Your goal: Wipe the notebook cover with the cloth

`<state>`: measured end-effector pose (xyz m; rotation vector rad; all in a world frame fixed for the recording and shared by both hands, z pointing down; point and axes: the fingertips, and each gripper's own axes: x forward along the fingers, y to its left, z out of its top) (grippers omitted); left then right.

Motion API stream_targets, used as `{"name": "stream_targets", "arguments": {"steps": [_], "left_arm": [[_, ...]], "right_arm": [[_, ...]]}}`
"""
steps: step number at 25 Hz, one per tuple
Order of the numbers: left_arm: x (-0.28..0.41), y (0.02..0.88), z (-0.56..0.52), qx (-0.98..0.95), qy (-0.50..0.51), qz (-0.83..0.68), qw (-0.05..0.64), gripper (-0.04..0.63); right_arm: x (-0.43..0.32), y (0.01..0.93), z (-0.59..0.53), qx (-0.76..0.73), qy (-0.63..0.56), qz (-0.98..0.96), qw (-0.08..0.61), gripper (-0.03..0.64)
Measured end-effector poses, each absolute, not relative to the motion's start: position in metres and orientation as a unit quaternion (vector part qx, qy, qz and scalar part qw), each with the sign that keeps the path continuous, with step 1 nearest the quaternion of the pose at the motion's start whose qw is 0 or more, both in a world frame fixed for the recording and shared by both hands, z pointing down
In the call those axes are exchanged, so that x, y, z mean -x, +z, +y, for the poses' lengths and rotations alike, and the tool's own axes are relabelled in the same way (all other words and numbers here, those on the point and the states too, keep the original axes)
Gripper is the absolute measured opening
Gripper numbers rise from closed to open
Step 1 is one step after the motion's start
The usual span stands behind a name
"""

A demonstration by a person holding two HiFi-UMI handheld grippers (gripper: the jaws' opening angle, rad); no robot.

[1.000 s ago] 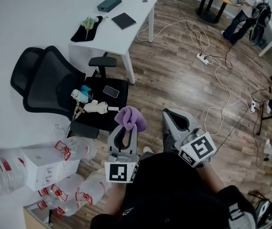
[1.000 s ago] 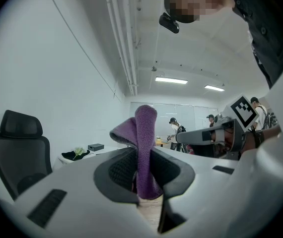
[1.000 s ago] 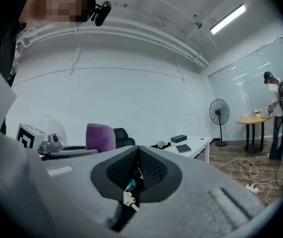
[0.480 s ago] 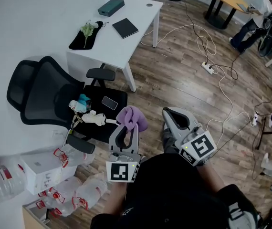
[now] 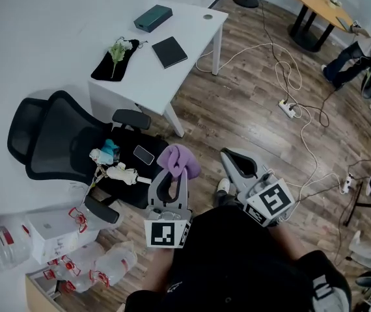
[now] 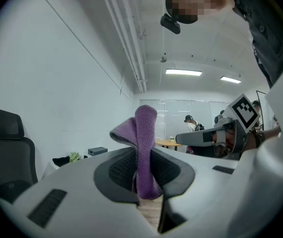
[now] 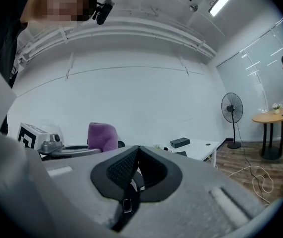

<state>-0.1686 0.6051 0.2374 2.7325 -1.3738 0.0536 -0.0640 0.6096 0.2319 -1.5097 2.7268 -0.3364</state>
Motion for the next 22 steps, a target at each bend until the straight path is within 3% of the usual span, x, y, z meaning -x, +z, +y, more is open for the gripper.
{"name": "stream_targets", "arguments": {"steps": [22], "left_arm": [[0.066, 0.264, 0.524, -0.889, 0.034, -0.453, 0.064, 0.067]], "right_arm": [[-0.045, 0.260, 0.534, 0.482, -0.134, 0.866, -0.009, 0.003]]}}
